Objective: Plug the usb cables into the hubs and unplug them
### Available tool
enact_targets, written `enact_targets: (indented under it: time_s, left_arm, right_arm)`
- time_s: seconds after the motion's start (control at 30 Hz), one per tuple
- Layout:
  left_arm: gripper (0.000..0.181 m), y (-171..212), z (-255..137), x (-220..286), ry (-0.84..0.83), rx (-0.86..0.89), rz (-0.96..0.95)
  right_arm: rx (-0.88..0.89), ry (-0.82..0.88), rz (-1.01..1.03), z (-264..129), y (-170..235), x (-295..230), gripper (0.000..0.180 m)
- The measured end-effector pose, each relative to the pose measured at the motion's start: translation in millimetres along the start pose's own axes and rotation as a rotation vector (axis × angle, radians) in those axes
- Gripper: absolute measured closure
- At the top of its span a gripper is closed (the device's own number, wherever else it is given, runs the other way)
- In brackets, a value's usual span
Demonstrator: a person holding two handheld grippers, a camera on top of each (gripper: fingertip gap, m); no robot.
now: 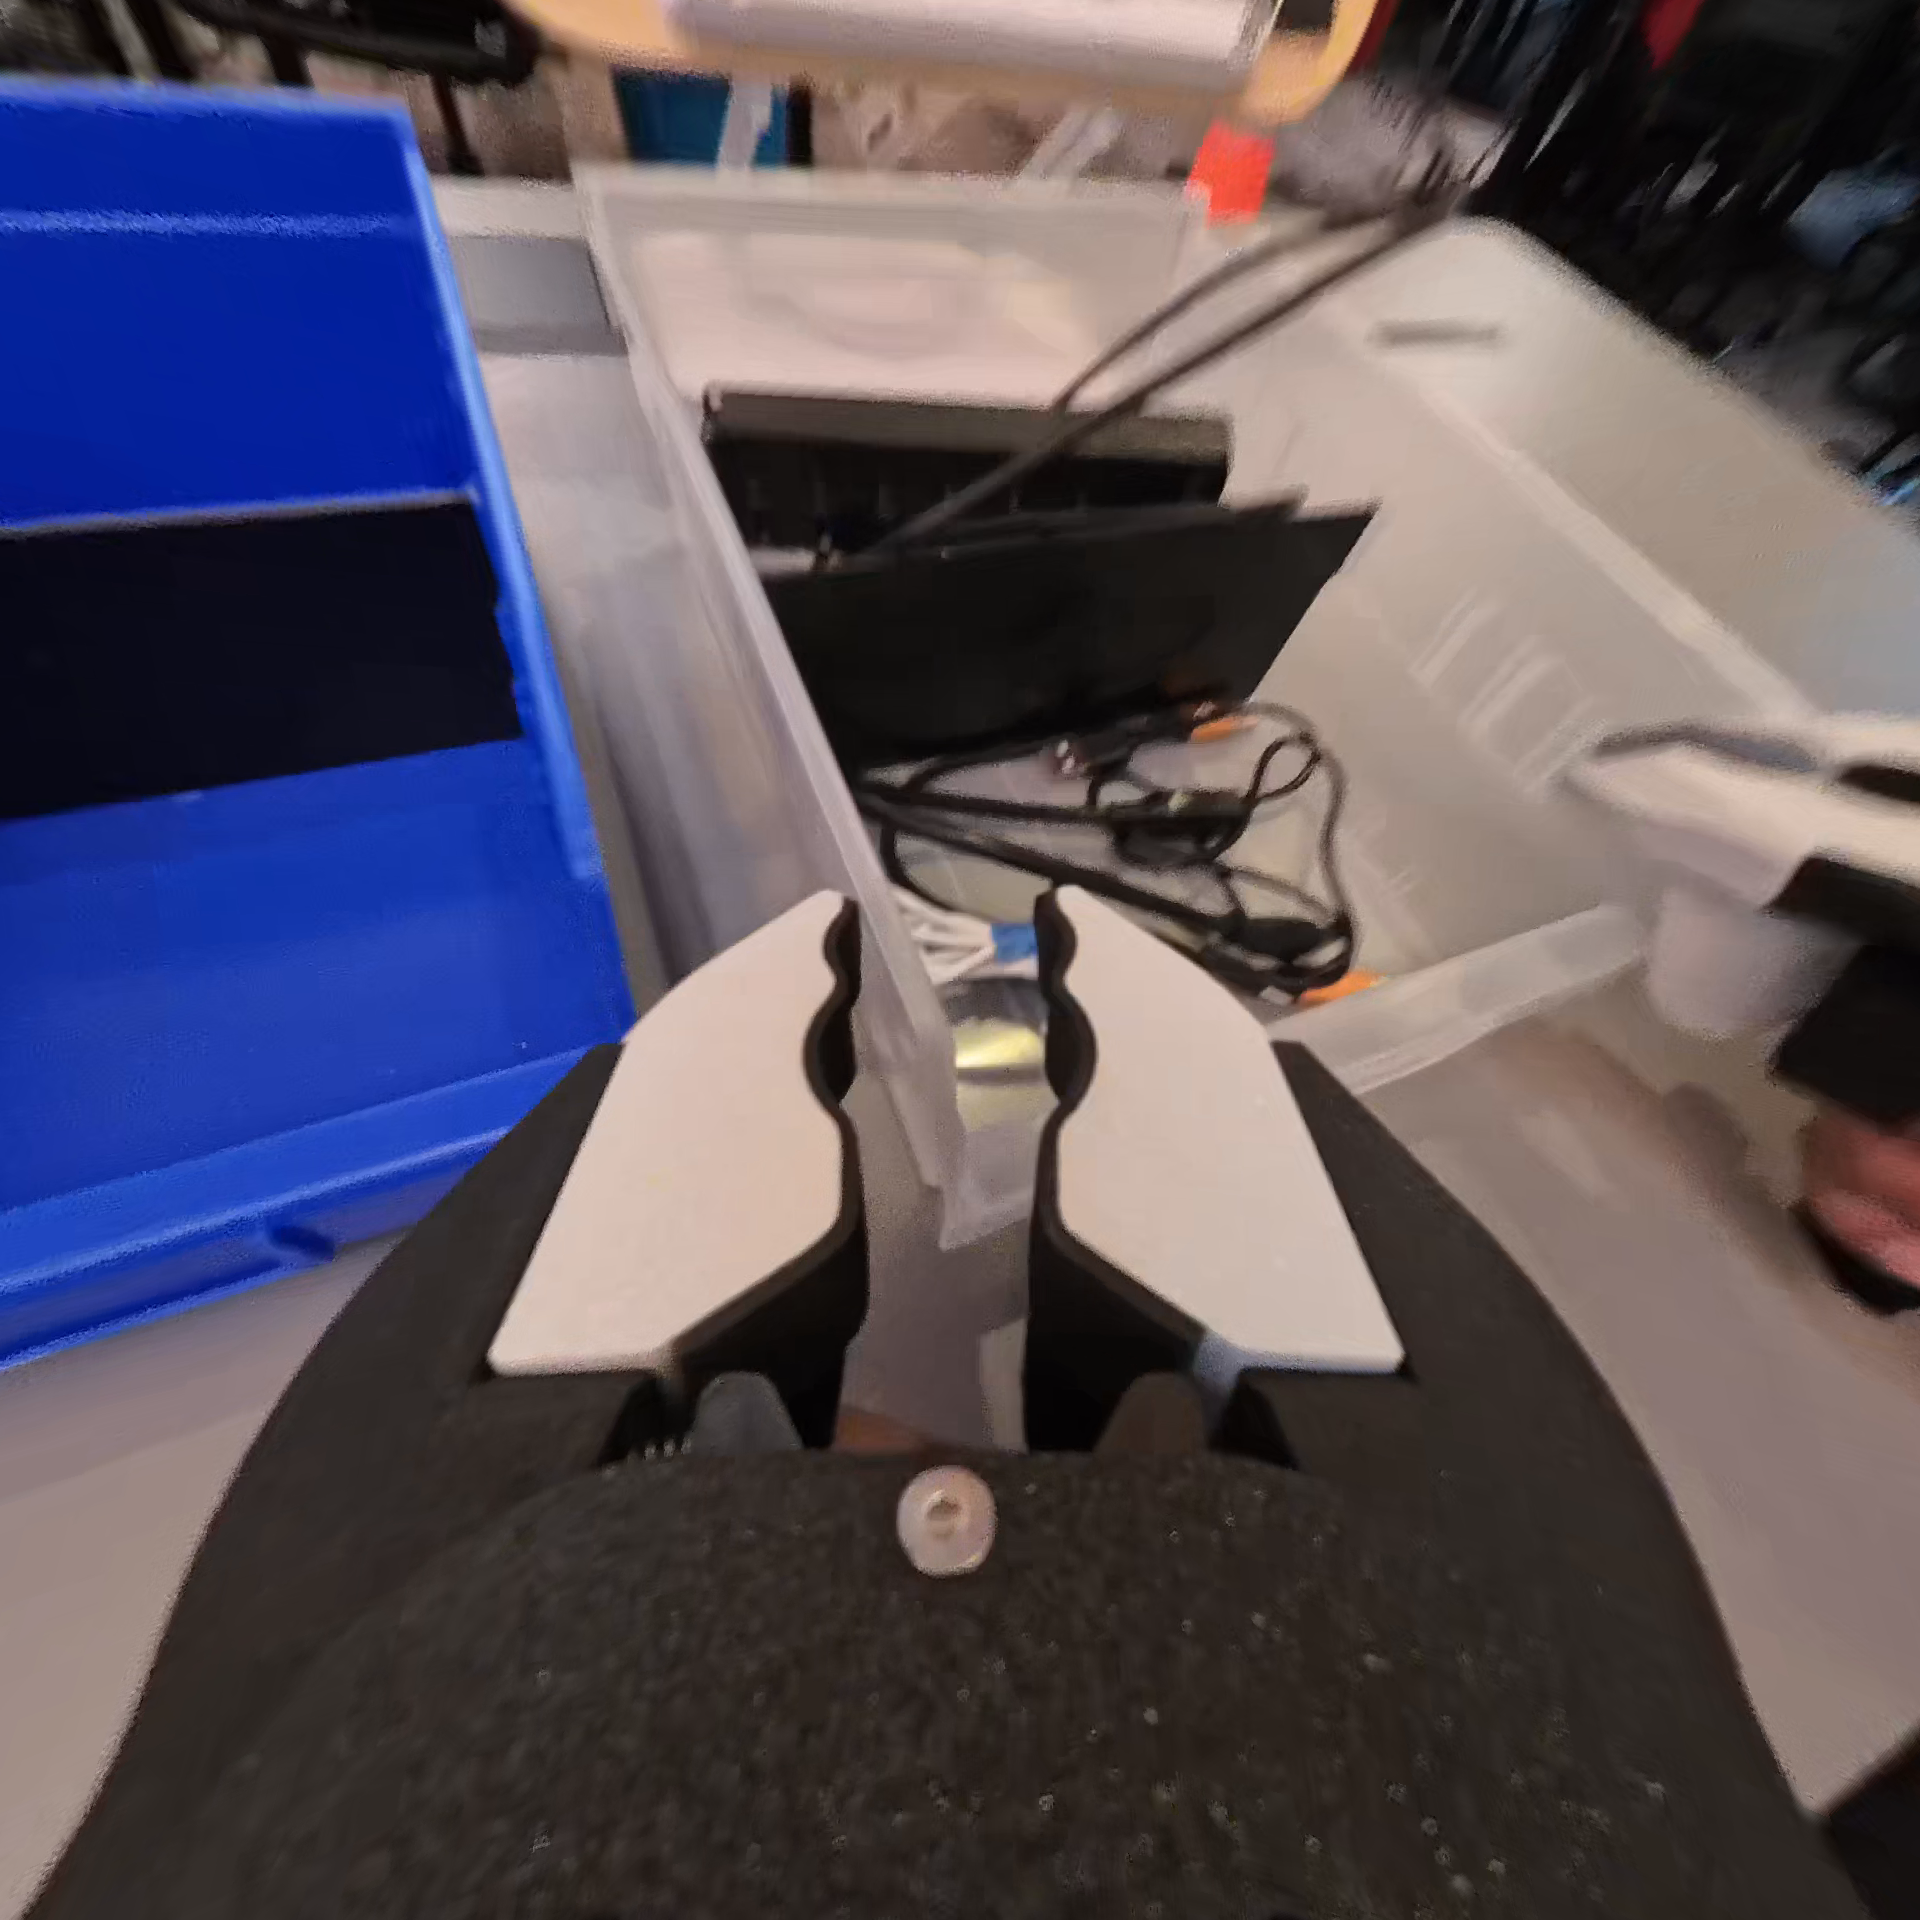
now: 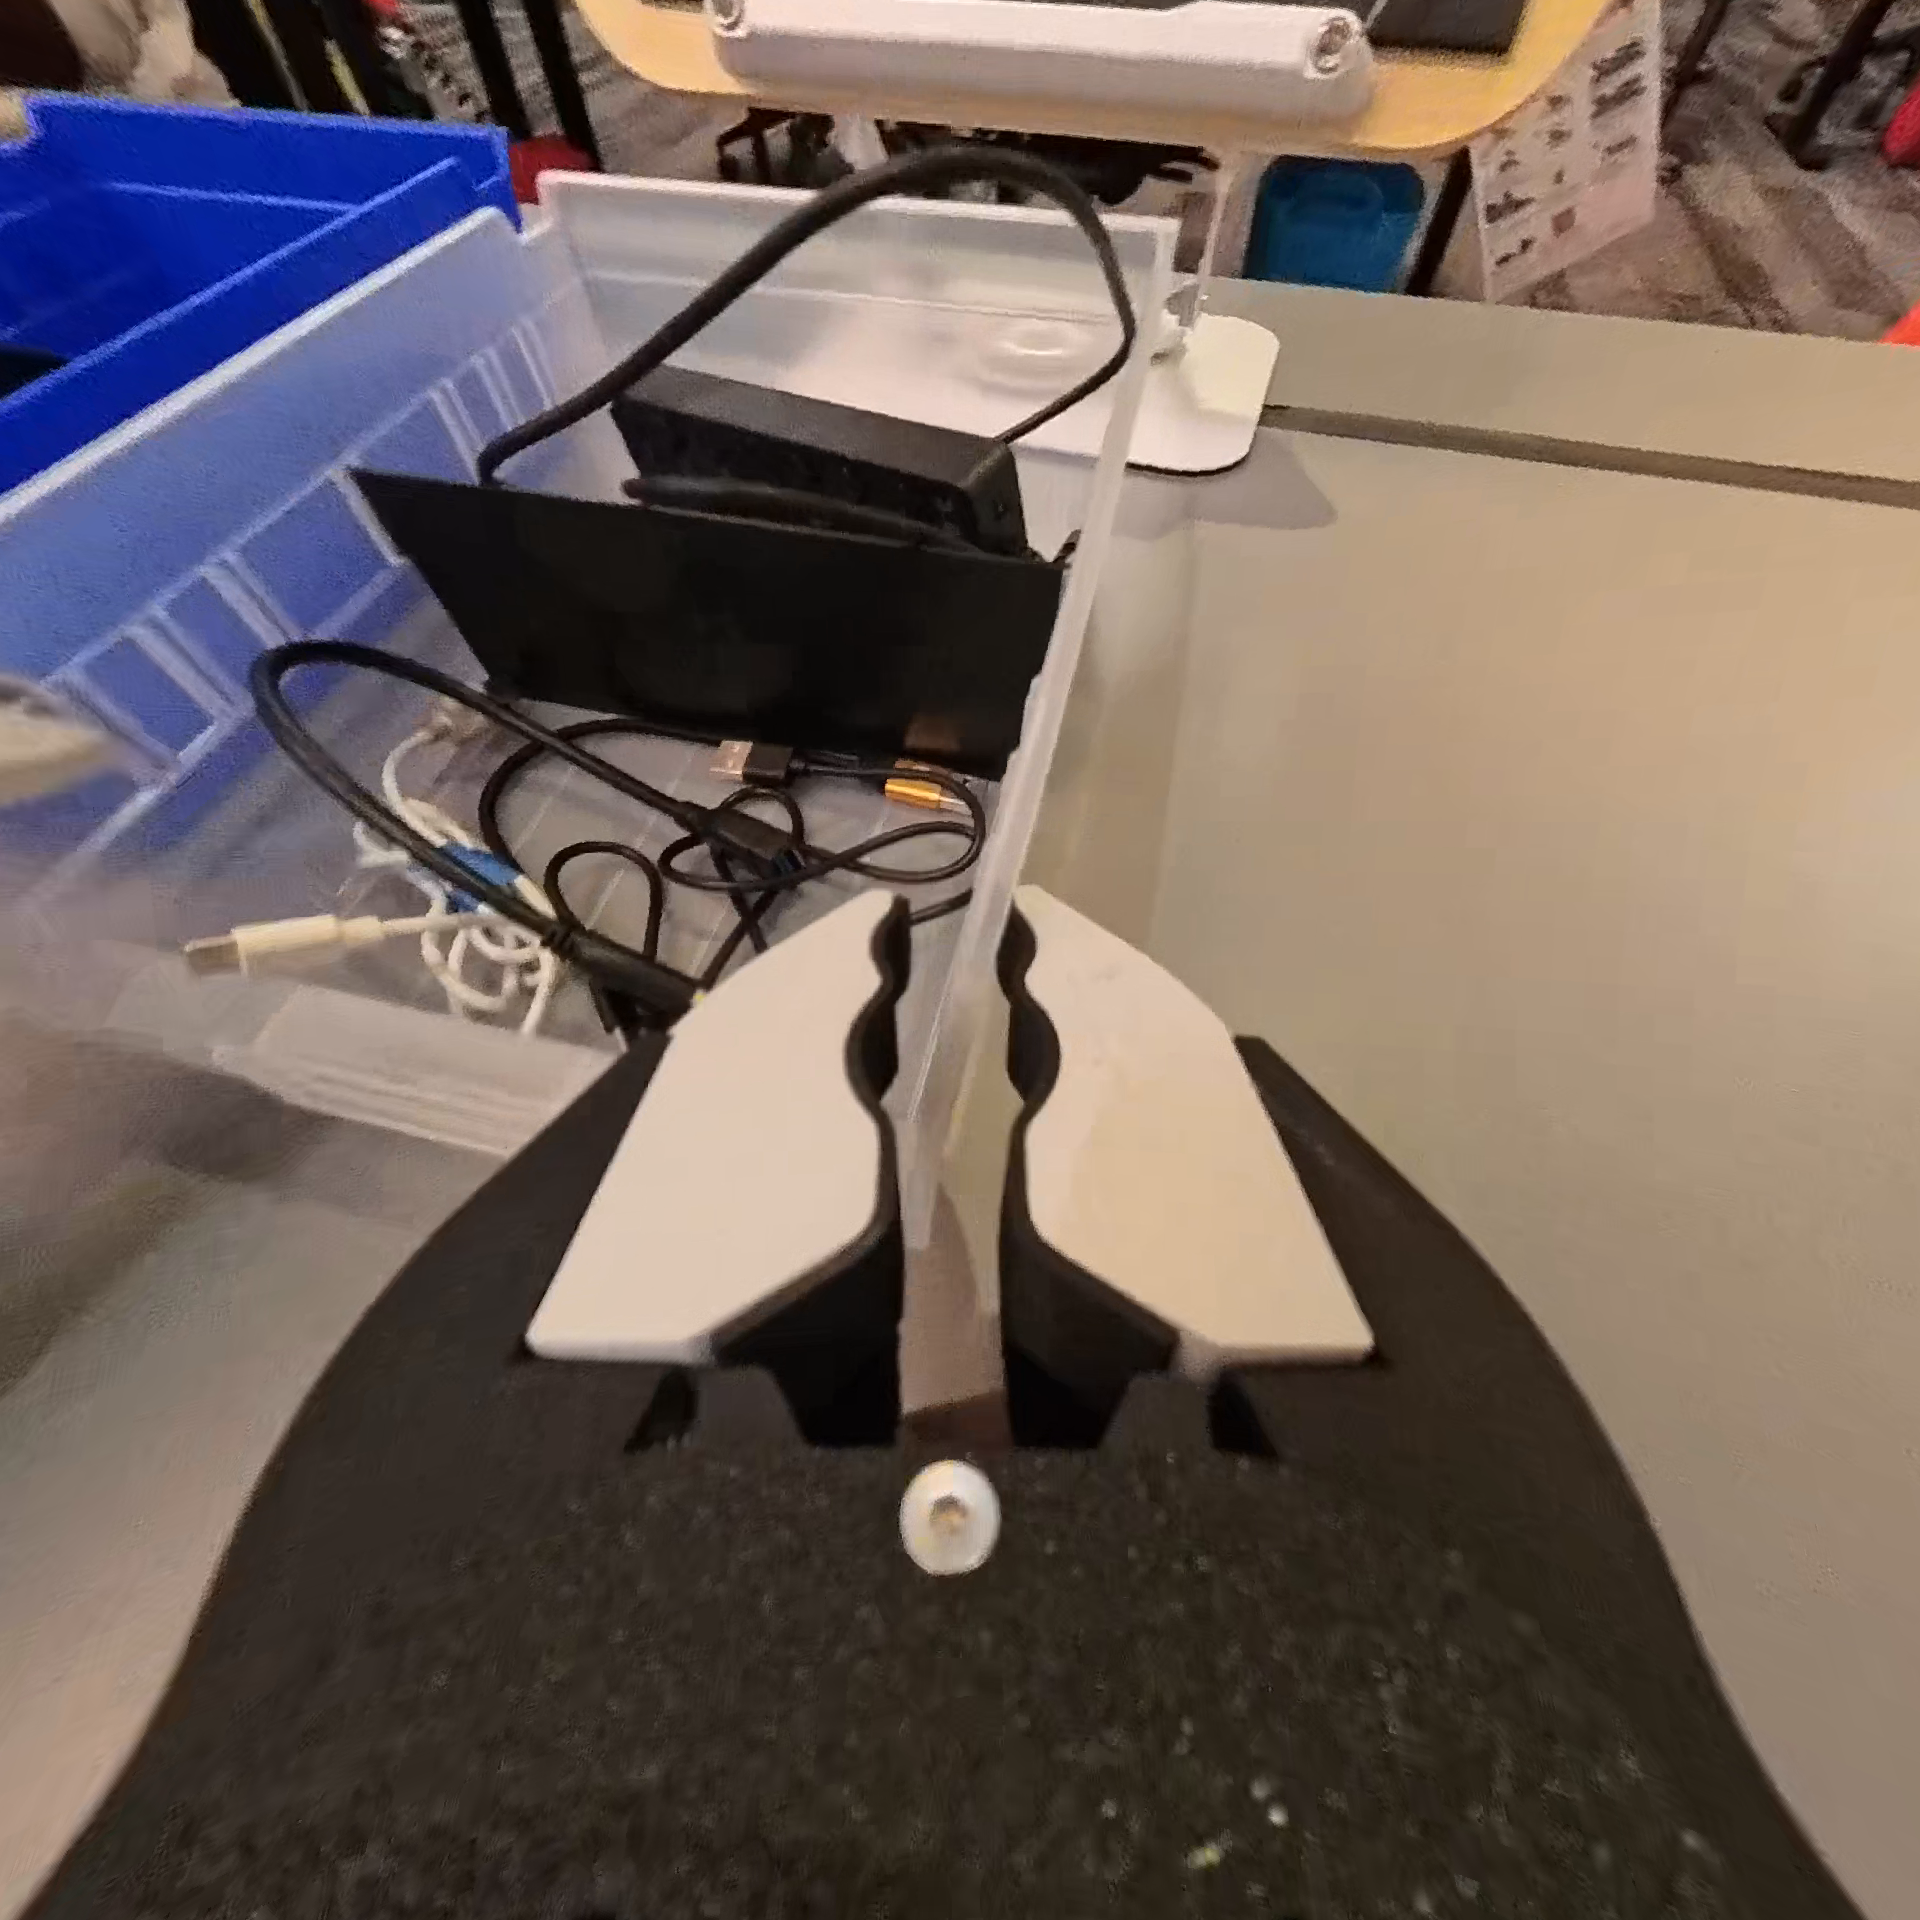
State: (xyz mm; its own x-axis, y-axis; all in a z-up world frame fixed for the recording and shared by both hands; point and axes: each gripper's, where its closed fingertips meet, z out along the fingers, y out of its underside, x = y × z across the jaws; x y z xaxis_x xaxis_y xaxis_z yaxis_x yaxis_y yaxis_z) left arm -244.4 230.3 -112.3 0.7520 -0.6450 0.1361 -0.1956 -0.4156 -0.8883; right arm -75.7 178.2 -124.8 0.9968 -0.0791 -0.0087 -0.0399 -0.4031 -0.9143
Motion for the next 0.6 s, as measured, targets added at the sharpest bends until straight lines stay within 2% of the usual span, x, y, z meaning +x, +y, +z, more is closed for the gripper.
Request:
enact_targets:
  time_s: [0.1,0.17,0.23,0.33,0.43,0.57,0.6]
  left_arm:
    - [0.145,-37,-42,-14,0.047,0.164,-0.072]
    - [0.143,-46,-74,-51,-0.006,0.221,-0.095]
    - [0.14,-36,-103,-109,-0.122,0.21,-0.112]
    - [0.131,5,-135,-199,-0.32,0.101,-0.101]
    - [0.124,26,-128,-232,-0.251,0.022,-0.146]
    - [0.126,11,-87,-246,-0.187,0.005,-0.087]
    - [0.134,6,-76,-247,-0.176,-0.001,-0.07]
  right_arm:
    - [0.039,-0.079,-0.095,-19,3,-5,0.159]
    - [0.055,-0.095,-0.147,-32,8,-3,0.159]
    - [0.068,-0.105,-0.166,-41,7,-3,0.159]
    - [0.106,-0.113,-0.16,-51,-6,-12,0.159]
    - [0.14,-0.198,-0.209,-61,-14,-53,0.159]
    - [0.093,-0.407,-0.266,-66,0,-140,0.159]
    - [0.062,-0.464,-0.256,-65,7,-161,0.158]
